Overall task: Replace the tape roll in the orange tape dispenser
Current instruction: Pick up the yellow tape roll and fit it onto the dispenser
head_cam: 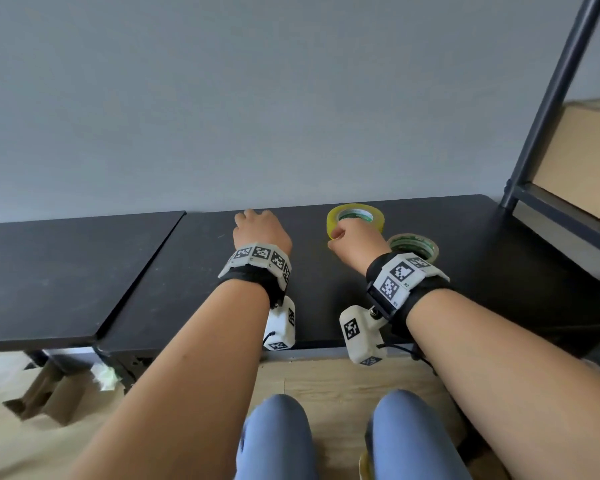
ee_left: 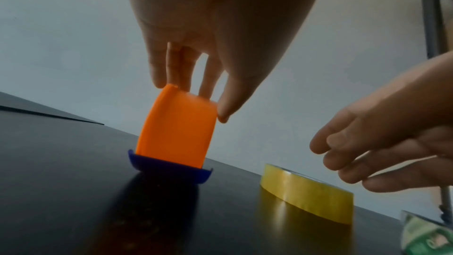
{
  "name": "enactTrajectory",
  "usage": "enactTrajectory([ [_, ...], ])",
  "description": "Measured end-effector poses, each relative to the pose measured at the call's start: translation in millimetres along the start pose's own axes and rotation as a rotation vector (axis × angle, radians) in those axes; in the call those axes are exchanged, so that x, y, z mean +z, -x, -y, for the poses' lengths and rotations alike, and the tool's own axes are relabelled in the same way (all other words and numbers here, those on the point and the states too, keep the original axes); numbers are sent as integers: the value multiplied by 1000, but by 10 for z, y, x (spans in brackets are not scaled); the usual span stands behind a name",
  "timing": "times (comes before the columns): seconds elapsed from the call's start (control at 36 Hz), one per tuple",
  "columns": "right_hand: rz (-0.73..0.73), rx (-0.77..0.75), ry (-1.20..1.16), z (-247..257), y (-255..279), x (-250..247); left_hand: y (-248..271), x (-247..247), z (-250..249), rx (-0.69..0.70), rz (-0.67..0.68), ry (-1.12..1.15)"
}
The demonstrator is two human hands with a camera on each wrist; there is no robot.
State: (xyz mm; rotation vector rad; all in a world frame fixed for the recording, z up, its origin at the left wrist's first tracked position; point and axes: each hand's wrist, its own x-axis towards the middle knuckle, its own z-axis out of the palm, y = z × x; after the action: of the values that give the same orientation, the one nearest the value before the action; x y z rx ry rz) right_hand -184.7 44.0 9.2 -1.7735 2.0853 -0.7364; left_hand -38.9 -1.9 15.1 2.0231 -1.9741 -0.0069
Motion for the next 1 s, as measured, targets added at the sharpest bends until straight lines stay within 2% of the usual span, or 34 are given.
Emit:
enactTrajectory([
  [0.22, 26, -26, -15, 118, -80, 160, -103, 3, 143, -85, 12, 196],
  [0.42, 51, -27, -10, 190, -119, 260, -143, 14, 158, -101, 40, 334],
  [0.69, 97, -78, -30, 277, -126, 340, -200, 57, 140, -291, 139, 611],
  [0.78, 81, -97, -26, 292, -124, 343, -181, 88, 182, -282, 175, 583],
  [0.89, 62, -136, -30, 305, -118, 356, -139, 132, 254, -191, 267, 479],
  [1.0, 65, -163, -22, 320, -108, 372, -125, 165, 319, -138, 241, 440],
])
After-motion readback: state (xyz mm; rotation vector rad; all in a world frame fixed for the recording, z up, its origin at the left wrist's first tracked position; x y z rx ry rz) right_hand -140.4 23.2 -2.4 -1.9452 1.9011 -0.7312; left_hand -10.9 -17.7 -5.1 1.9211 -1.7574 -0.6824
